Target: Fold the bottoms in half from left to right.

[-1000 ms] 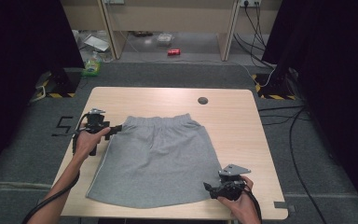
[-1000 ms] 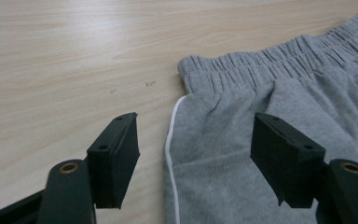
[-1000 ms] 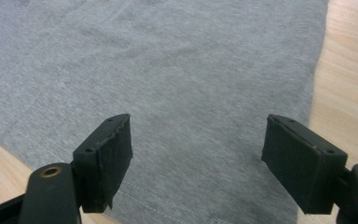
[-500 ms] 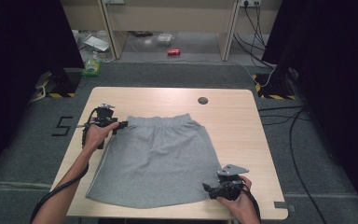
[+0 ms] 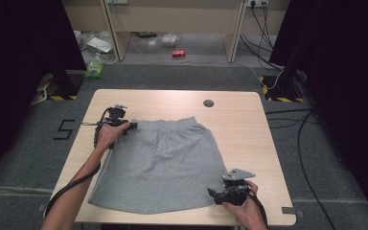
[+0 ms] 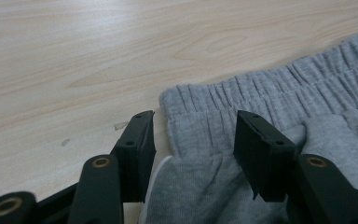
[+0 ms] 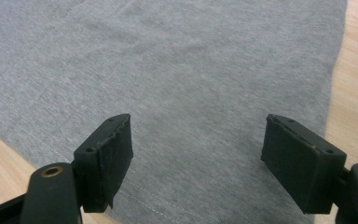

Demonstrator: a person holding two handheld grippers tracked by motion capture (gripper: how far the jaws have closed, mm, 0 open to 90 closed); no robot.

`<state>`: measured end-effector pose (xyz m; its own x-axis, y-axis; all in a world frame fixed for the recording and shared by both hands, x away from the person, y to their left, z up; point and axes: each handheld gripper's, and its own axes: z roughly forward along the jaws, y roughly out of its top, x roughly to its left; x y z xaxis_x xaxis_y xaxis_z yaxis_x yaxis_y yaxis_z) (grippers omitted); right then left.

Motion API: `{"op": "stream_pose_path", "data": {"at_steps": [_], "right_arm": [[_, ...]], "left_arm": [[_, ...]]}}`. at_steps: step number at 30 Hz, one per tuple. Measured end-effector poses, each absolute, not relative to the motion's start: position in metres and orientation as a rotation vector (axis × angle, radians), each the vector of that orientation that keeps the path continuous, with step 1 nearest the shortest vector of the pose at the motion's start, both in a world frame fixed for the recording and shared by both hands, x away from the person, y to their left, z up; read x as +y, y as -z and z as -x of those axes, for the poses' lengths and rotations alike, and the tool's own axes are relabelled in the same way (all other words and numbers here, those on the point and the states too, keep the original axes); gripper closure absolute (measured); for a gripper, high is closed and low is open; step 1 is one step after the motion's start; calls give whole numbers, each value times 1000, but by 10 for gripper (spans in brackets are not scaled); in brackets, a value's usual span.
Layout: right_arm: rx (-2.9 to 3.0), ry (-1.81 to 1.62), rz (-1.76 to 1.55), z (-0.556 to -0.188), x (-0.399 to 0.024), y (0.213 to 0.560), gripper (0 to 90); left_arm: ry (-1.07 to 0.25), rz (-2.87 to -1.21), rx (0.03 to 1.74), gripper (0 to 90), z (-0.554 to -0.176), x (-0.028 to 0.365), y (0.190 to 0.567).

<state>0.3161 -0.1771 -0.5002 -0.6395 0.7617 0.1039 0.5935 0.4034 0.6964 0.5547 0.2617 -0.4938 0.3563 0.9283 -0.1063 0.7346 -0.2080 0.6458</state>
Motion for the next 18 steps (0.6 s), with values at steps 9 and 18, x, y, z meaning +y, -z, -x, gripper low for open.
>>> {"op": "stream_pose_path", "data": {"at_steps": [9, 18], "right_arm": [[2437, -1077, -1178, -317, -172, 499, 248], [2450, -1106, -1135, -319, -154, 498, 255]], "left_arm": [[-384, -2071, 1459, 558, -565, 255, 496], [-363, -2060, 1413, 749, -565, 258, 498]]}}
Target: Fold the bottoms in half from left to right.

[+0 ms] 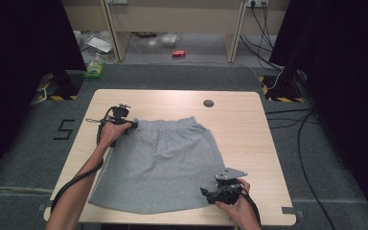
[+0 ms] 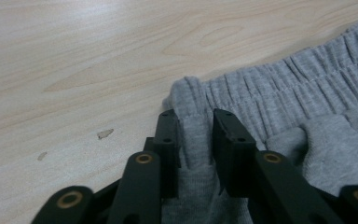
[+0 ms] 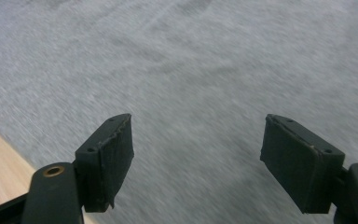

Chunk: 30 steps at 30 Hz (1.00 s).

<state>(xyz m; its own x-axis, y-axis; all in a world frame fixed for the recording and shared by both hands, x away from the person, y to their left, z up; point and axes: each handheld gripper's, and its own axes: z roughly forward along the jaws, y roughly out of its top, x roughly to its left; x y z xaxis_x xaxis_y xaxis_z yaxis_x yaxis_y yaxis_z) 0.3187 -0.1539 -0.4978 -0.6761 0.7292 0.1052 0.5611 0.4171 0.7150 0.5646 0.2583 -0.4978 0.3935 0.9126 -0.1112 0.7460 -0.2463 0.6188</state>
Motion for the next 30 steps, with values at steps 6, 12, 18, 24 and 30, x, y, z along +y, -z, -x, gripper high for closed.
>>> {"op": "stream_pose_path", "data": {"at_steps": [6, 12, 18, 24, 30], "right_arm": [[2441, -1158, -1061, -321, -130, 491, 266], [2480, -1201, -955, -330, -83, 488, 273], [2505, -1230, -886, -334, -51, 484, 276], [2521, -1258, -847, -338, -20, 483, 280], [2541, -1275, -815, -339, 11, 486, 287]], "left_arm": [[-378, -2072, 1412, 795, -565, 257, 497], [-365, -2059, 1421, 794, -566, 259, 498], [-368, -2061, 1416, 790, -566, 259, 498], [-378, -2066, 1412, 788, -566, 258, 498], [-375, -2066, 1409, 785, -566, 259, 498]]}}
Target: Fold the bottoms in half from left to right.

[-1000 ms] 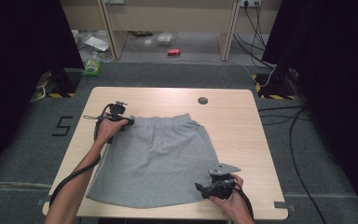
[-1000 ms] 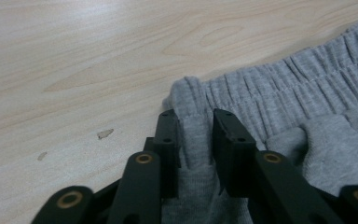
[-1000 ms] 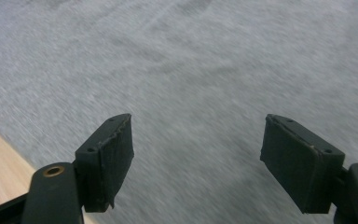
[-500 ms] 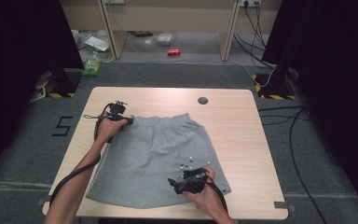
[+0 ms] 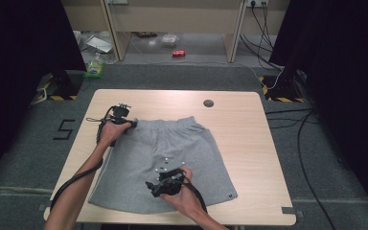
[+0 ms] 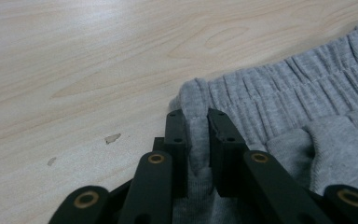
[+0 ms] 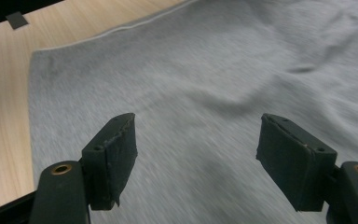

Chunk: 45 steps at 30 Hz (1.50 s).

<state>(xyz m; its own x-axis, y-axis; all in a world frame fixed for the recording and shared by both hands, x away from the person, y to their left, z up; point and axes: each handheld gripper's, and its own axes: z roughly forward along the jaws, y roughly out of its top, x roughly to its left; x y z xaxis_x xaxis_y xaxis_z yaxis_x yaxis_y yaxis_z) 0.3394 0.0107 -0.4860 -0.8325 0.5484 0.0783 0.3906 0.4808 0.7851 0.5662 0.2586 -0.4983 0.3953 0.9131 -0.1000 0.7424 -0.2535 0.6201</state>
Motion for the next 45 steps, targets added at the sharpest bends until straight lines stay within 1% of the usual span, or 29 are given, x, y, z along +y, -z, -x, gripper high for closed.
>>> {"op": "stream_pose_path", "data": {"at_steps": [7, 8, 10, 12, 14, 15, 18, 20, 28, 34, 40, 42, 43, 44, 45], "right_arm": [[2608, -1300, -728, -328, 59, 493, 301], [2628, -1301, -688, -325, 73, 496, 302], [2645, -1307, -682, -320, 87, 498, 306], [2653, -1311, -659, -319, 93, 499, 313], [2670, -1322, -611, -314, 114, 500, 325], [2670, -1322, -611, -314, 114, 500, 325], [2672, -1333, -597, -309, 132, 501, 324], [2678, -1337, -622, -308, 134, 502, 324], [2688, -1326, -572, -299, 165, 510, 336], [2717, -1299, -569, -294, 178, 515, 354], [2724, -1228, -499, -293, 189, 521, 363], [2715, -1197, -490, -291, 191, 521, 416], [2715, -1197, -490, -291, 191, 521, 416], [2712, -1187, -482, -292, 190, 520, 495], [2712, -1187, -482, -292, 190, 520, 495]], "left_arm": [[-367, -2073, 1403, 784, -567, 259, 498], [-370, -2070, 1402, 784, -567, 259, 498], [-372, -2071, 1400, 784, -566, 259, 498], [-370, -2070, 1398, 784, -567, 260, 498], [-369, -2069, 1394, 784, -566, 260, 499], [-369, -2070, 1392, 784, -566, 260, 499], [-382, -2089, 1379, 783, -566, 259, 498], [-385, -2093, 1377, 783, -566, 259, 498], [-401, -2102, 1362, 783, -565, 258, 498], [-408, -2107, 1355, 782, -565, 257, 498], [-409, -2103, 1357, 782, -564, 257, 499], [-407, -2105, 1358, 783, -565, 257, 498], [-407, -2105, 1358, 783, -565, 257, 498], [-409, -2101, 1358, 783, -564, 257, 499], [-409, -2101, 1358, 783, -564, 257, 499]]}}
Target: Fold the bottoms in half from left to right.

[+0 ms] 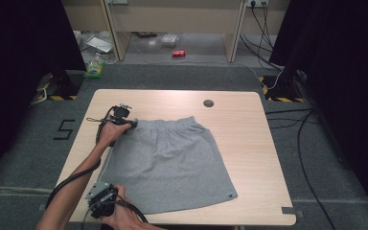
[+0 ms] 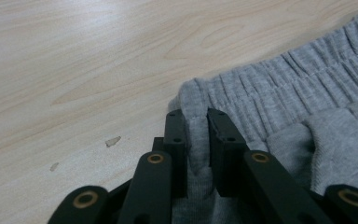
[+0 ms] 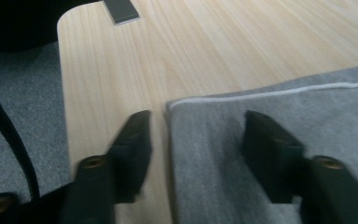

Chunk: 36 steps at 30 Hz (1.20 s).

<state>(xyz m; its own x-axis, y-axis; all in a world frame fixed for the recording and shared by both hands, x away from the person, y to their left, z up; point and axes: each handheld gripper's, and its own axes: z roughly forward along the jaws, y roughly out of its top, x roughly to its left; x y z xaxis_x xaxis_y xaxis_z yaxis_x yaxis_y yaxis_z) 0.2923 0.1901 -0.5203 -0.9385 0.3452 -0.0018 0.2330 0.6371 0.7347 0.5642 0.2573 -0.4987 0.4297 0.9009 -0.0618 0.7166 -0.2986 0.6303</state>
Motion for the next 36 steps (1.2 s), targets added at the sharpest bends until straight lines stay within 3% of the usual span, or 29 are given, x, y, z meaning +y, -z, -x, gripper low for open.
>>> {"op": "stream_pose_path", "data": {"at_steps": [1, 3, 11, 23, 36], "right_arm": [[2718, -1181, -496, -292, 190, 520, 520], [2725, -1187, -487, -295, 186, 519, 668], [2742, -1223, -496, -306, 179, 518, 858], [2732, -1274, -476, -310, 160, 504, 869], [2638, -1392, -600, -317, 87, 464, 870]], "left_arm": [[-409, -2100, 1358, 783, -564, 257, 499], [-407, -2104, 1358, 788, -565, 257, 498], [-416, -2103, 1352, 808, -564, 256, 498], [-400, -2071, 1360, 819, -567, 257, 484], [-435, -2064, 1321, 820, -569, 230, 442]]}}
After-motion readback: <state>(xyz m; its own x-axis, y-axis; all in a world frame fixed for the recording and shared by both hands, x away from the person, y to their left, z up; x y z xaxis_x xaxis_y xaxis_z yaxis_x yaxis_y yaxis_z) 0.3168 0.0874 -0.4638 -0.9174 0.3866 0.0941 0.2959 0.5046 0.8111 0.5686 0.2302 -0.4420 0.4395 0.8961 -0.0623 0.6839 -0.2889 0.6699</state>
